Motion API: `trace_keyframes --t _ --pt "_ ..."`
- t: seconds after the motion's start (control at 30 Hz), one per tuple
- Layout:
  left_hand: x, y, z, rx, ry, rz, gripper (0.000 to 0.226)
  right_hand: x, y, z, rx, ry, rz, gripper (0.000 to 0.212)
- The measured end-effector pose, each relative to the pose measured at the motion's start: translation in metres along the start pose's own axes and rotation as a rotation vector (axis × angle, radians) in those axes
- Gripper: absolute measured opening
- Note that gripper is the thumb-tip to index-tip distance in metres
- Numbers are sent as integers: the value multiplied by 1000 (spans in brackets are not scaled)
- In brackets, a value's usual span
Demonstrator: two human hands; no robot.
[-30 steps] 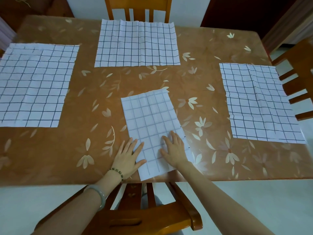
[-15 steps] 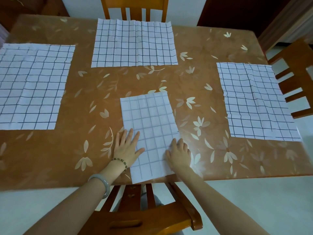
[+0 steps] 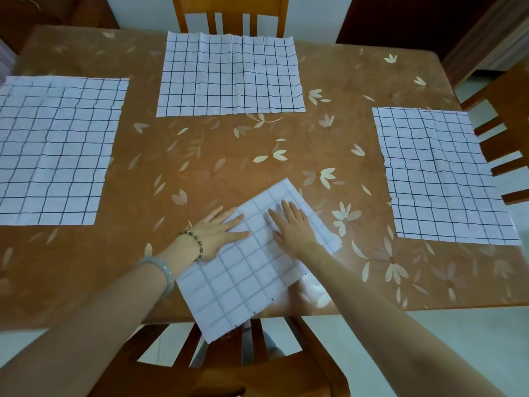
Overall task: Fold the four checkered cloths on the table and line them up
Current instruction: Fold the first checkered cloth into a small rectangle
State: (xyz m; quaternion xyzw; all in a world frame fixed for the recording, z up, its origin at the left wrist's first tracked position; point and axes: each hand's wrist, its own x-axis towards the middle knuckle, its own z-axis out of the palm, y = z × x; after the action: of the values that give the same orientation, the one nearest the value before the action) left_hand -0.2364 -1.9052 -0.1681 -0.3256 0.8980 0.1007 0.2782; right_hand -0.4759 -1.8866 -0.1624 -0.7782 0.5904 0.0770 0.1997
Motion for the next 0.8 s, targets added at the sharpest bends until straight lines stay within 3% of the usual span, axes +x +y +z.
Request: trace_keyframes --t 0.13,0.27,0.4,0.5,0.67,0.8 --pt "-6 17 0 -134 109 -177 91 -9 7 12 -51 -142 68 62" --pt "-15 49 19 -382 214 -400 58 -25 11 25 -30 -115 192 64" --pt "-16 63 43 -407 166 -455 88 -35 2 33 56 -88 387 66" --pt "-15 54 46 -380 157 -416 98 -37 -4 35 64 -94 437 68" --pt "-22 27 35 -421 203 -402 82 -25 6 16 156 183 414 41" --pt "-22 -21 23 -436 273 -514 69 0 25 -4 171 245 379 40"
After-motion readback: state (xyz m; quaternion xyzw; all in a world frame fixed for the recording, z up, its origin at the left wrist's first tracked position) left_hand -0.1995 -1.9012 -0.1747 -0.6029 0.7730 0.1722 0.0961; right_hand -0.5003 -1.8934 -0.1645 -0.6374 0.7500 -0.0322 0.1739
